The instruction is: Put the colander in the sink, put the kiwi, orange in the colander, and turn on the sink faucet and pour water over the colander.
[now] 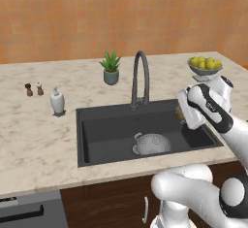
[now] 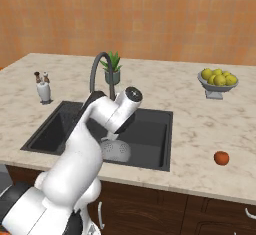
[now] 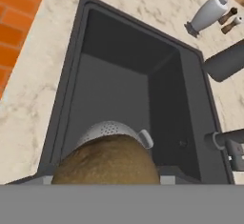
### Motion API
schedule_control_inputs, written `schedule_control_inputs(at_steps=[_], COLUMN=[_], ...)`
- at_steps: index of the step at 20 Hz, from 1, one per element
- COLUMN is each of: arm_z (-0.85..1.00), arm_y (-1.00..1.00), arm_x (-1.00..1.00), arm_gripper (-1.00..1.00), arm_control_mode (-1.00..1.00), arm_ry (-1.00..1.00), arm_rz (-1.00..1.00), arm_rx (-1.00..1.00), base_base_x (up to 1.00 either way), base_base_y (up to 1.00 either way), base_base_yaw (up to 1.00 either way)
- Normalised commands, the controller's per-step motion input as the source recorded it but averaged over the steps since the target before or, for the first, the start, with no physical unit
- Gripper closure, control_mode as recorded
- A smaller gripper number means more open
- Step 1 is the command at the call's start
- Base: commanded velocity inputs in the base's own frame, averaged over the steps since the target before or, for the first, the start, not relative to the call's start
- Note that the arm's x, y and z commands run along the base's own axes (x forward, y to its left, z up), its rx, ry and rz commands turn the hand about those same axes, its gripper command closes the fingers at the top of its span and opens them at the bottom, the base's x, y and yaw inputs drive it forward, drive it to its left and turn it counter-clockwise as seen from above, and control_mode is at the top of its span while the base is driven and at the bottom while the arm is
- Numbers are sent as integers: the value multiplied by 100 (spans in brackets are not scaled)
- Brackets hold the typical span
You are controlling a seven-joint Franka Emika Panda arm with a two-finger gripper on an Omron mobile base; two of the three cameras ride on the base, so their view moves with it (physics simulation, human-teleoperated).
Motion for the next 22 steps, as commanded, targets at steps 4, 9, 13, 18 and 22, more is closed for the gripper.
schedule_control_inputs(at_steps=[4,9,13,18,22], arm_z=[-62,-78,-62,-42,-44], arm_y=[0,0,0,0,0], arm_x=[68,48,26,21,18], arm_gripper=[100,100,100,100,100], arm_control_mode=[-100,-100,-100,-100,-100], arm_ry=[4,1,0,4,12], arm_rz=[12,12,9,2,0], arm_rx=[4,0,0,0,0], base_base_x=[0,0,0,0,0], base_base_y=[0,0,0,0,0], base_base_yaw=[0,0,0,0,0])
